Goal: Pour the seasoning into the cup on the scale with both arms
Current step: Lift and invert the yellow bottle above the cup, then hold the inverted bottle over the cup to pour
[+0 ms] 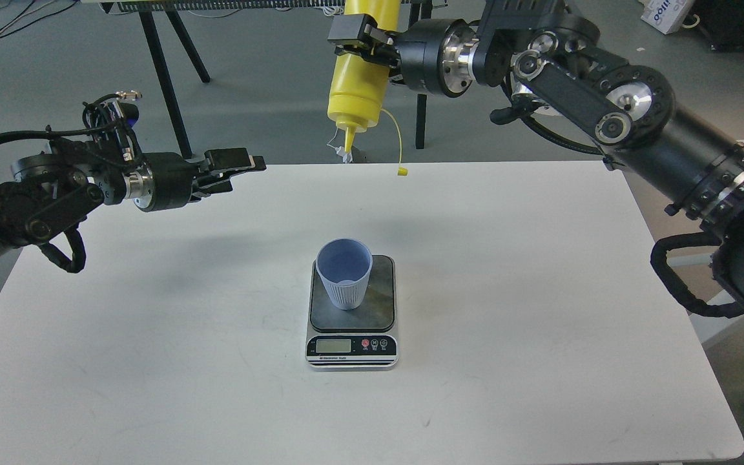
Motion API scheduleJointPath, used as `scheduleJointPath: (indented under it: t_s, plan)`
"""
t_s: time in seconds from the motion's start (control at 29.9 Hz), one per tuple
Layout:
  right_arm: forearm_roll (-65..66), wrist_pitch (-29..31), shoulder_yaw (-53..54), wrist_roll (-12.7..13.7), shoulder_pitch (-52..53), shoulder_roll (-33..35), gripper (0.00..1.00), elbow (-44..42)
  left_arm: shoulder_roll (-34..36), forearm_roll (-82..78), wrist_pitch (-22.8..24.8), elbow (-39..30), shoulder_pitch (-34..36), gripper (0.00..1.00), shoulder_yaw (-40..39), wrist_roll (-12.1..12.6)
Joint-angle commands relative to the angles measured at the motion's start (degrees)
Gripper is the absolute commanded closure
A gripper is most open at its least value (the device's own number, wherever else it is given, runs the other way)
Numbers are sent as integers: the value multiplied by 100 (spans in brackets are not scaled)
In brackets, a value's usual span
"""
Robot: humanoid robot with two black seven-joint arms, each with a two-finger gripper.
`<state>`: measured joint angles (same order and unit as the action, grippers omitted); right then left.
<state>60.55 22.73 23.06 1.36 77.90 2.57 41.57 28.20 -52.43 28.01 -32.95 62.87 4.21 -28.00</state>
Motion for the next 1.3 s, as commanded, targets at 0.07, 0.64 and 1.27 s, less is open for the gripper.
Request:
scheduleJointPath:
  t_s: [0.07, 0.64, 1.27]
  plan:
    - [291, -435, -662, -110, 33, -257, 92, 52, -25, 5, -1, -1, -2, 1, 1, 0]
    - [440, -814, -1691, -110, -55, -257, 91, 528, -78, 5, -1, 184, -82, 1, 1, 0]
    - [449, -1209, -1981, -110, -196, -257, 91, 457, -43, -4, -1, 184, -169, 1, 9, 0]
